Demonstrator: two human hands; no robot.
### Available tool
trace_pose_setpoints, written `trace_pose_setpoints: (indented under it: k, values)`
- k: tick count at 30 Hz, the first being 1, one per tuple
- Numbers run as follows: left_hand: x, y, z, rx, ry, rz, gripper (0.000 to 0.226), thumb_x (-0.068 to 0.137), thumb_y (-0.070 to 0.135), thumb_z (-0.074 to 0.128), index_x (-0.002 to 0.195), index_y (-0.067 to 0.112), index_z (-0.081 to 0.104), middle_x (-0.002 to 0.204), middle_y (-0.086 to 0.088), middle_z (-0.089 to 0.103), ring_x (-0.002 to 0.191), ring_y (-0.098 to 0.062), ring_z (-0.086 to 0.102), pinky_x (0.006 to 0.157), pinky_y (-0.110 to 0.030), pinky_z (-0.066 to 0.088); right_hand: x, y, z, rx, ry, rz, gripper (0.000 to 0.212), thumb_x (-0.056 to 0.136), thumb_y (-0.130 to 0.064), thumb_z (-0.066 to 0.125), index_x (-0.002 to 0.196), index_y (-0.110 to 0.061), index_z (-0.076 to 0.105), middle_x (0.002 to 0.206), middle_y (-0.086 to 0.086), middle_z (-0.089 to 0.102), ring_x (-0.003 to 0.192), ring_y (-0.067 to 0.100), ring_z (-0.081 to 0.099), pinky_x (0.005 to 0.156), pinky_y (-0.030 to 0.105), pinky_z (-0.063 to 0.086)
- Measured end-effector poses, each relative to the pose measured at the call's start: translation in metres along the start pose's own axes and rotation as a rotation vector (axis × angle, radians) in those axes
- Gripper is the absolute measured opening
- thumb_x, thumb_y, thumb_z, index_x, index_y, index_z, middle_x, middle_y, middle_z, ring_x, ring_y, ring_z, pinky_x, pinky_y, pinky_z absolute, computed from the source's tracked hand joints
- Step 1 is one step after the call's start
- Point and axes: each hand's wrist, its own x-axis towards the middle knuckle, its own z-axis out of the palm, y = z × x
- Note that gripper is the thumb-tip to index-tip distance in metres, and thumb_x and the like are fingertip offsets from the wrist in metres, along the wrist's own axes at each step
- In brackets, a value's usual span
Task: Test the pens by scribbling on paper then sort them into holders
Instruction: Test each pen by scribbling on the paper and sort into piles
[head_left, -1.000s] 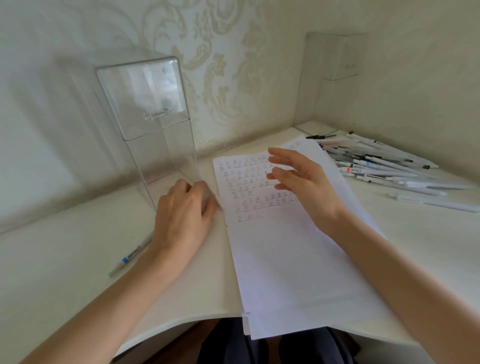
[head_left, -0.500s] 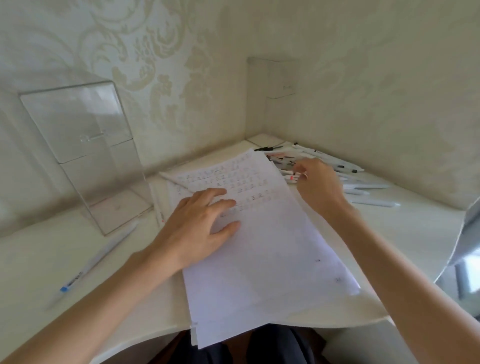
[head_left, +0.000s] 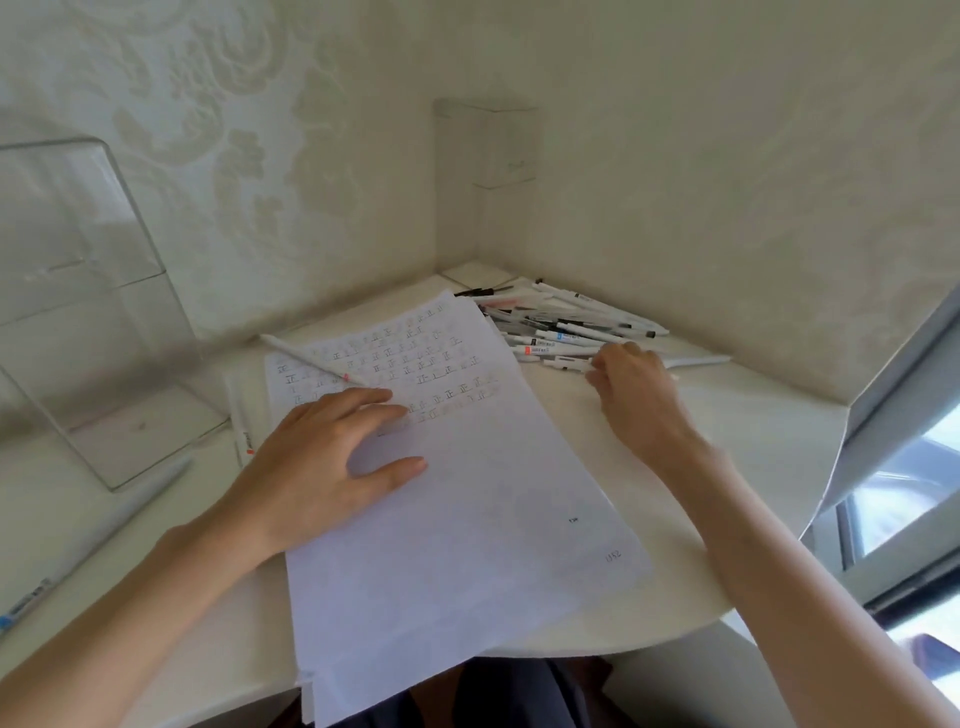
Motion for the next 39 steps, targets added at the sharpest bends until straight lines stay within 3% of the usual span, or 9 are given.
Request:
trace_pose_setpoints:
  k: [4, 8, 18, 23, 25, 28, 33, 37, 39]
  values:
    - [-0.01, -0.007, -0.012, 0.065, -0.04, -0.019, 0.099, 0.058, 0.092, 0.018, 0.132, 0.032, 0.047, 0.143, 0.017, 0.037, 0.13, -0.002, 0.028, 0.104, -0.016, 0.015, -0.005, -0.04, -0.004, 0.196, 0.138, -0.262, 0.016, 0.099, -0.013, 0.036, 0.104, -0.01, 0.051, 0.092, 0.013, 0.057, 0.083, 0.035, 0.052, 0.071, 0.042, 0.043]
    - [-0.025, -0.017, -0.022, 0.117, -0.042, -0.073, 0.108, 0.055, 0.095, 0.013, 0.134, 0.029, 0.045, 0.144, 0.015, 0.037, 0.131, -0.008, 0.032, 0.101, -0.015, 0.013, -0.009, -0.105, -0.005, 0.212, 0.18, -0.46, 0.045, 0.09, -0.056, 0.032, 0.07, -0.017, 0.045, 0.065, -0.003, 0.054, 0.064, 0.021, 0.047, 0.065, 0.03, 0.029]
    - [-0.034, -0.028, -0.018, 0.124, -0.052, -0.115, 0.108, 0.057, 0.095, 0.01, 0.132, 0.027, 0.048, 0.14, 0.016, 0.041, 0.128, -0.008, 0.036, 0.109, -0.026, 0.017, -0.021, -0.141, 0.038, 0.227, 0.295, -0.772, 0.029, 0.087, -0.034, 0.048, 0.08, -0.009, 0.059, 0.057, -0.002, 0.056, 0.058, 0.023, 0.053, 0.064, 0.032, 0.029]
    - [-0.035, -0.027, -0.018, 0.114, -0.041, -0.113, 0.104, 0.058, 0.093, 0.014, 0.131, 0.028, 0.049, 0.14, 0.016, 0.041, 0.127, -0.008, 0.036, 0.111, -0.029, 0.018, -0.017, -0.133, 0.024, 0.493, 0.283, -0.762, 0.03, 0.087, -0.024, 0.063, 0.103, 0.0, 0.064, 0.095, 0.01, 0.063, 0.069, 0.007, 0.05, 0.065, 0.019, 0.042]
    - [-0.035, -0.027, -0.018, 0.118, -0.052, -0.114, 0.102, 0.059, 0.092, 0.015, 0.132, 0.029, 0.047, 0.14, 0.017, 0.039, 0.127, -0.006, 0.034, 0.112, -0.029, 0.016, -0.015, -0.129, 0.015, 0.617, 0.38, -0.711, 0.021, 0.087, 0.003, 0.055, 0.105, 0.004, 0.064, 0.097, 0.014, 0.062, 0.077, 0.005, 0.051, 0.071, 0.016, 0.044]
    - [-0.035, -0.028, -0.017, 0.107, -0.057, -0.111, 0.103, 0.059, 0.093, 0.012, 0.132, 0.029, 0.046, 0.141, 0.017, 0.039, 0.128, -0.005, 0.034, 0.112, -0.028, 0.014, -0.017, -0.125, 0.003, 0.787, 0.402, -0.55, 0.033, 0.087, -0.007, 0.034, 0.101, 0.001, 0.062, 0.094, 0.008, 0.06, 0.085, 0.013, 0.054, 0.075, 0.024, 0.044]
    - [-0.035, -0.028, -0.016, 0.112, -0.054, -0.115, 0.107, 0.058, 0.093, 0.008, 0.132, 0.026, 0.047, 0.141, 0.012, 0.041, 0.129, -0.008, 0.035, 0.109, -0.026, 0.011, -0.026, -0.135, 0.006, 1.141, -0.06, -0.086, 0.054, 0.087, -0.06, 0.048, 0.077, -0.012, 0.069, 0.062, 0.008, 0.068, 0.057, 0.017, 0.063, 0.052, 0.025, 0.044]
    - [-0.034, -0.027, -0.016, 0.123, -0.06, -0.111, 0.105, 0.06, 0.092, 0.008, 0.133, 0.026, 0.045, 0.142, 0.012, 0.039, 0.13, -0.008, 0.034, 0.109, -0.028, 0.012, -0.031, -0.146, 0.015, 1.059, -0.228, -0.2, 0.007, 0.083, -0.023, 0.071, 0.077, -0.019, 0.069, 0.068, -0.006, 0.068, 0.065, 0.006, 0.062, 0.06, 0.021, 0.047]
    - [-0.034, -0.026, -0.016, 0.12, -0.059, -0.112, 0.106, 0.059, 0.092, 0.006, 0.133, 0.026, 0.045, 0.141, 0.012, 0.04, 0.129, -0.008, 0.034, 0.109, -0.028, 0.012, -0.03, -0.147, 0.023, 1.047, -0.248, -0.156, 0.016, 0.08, -0.014, 0.073, 0.073, -0.017, 0.059, 0.059, -0.01, 0.057, 0.055, 0.003, 0.05, 0.053, 0.018, 0.039]
